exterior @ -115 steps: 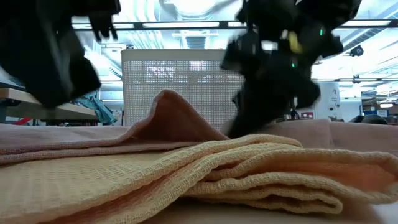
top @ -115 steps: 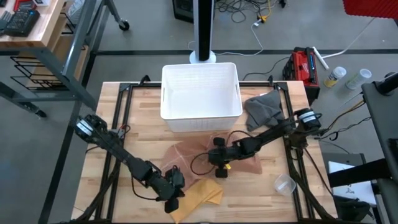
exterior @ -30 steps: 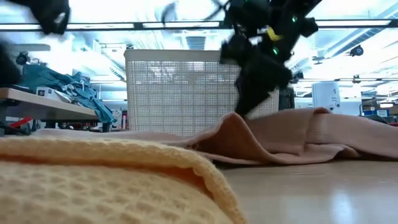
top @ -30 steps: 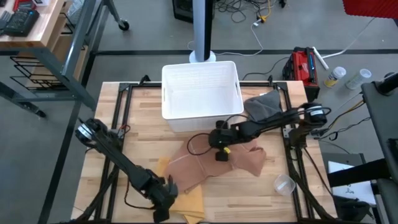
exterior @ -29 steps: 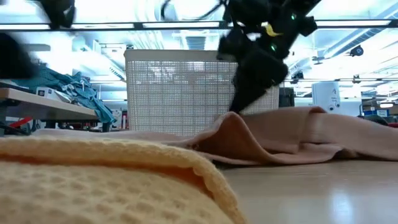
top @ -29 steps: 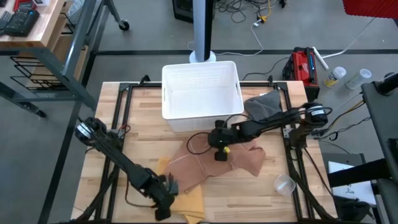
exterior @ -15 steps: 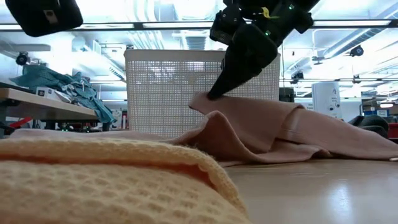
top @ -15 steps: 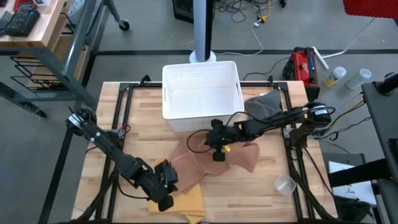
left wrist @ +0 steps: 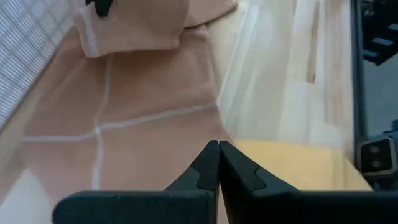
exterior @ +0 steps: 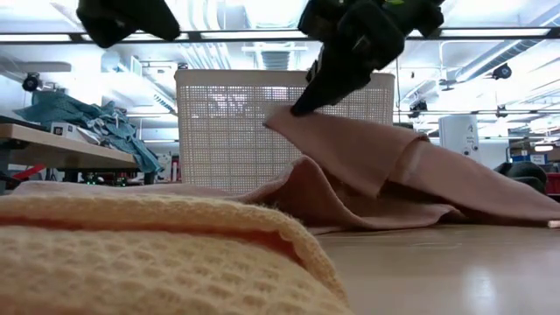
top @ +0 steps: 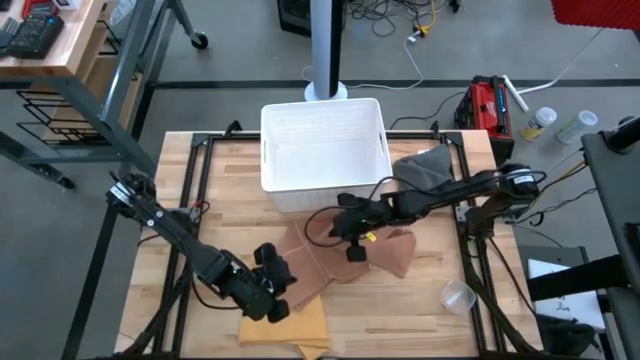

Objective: Fold towel
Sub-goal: Fold the brown squared towel

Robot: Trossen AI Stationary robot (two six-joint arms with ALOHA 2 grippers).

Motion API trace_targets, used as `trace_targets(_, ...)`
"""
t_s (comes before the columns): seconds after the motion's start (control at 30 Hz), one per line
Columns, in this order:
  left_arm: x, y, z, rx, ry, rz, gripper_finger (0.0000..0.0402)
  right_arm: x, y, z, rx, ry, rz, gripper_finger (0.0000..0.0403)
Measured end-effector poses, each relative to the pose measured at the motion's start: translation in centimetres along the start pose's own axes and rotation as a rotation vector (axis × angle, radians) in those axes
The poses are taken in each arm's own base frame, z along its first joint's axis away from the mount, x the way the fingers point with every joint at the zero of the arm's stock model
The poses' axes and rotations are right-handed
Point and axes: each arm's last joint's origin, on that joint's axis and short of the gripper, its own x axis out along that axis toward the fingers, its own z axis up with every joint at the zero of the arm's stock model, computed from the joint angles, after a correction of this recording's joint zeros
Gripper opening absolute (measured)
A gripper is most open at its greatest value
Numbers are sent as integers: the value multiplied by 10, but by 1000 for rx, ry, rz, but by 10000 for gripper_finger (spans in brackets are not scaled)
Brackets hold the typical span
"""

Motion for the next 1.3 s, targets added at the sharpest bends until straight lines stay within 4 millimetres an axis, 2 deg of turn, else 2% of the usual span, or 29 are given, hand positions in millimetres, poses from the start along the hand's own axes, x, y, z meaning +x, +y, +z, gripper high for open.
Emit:
trace_targets(0.27, 6, 8, 7, 8, -7, 30, 0, -15, 3, 7, -16, -41, 4, 0)
trace_targets(0.93, 9, 10, 5, 10, -2, 36, 0, -15, 8, 1, -12, -28, 53, 0)
trace_targets(1.13, 9, 12, 10, -1, -126, 129, 0, -41, 13, 14, -38, -133, 141, 0)
trace_targets(1.3, 12, 16, 19, 73, -194, 193, 0, -76, 15, 26, -51, -239, 137, 0)
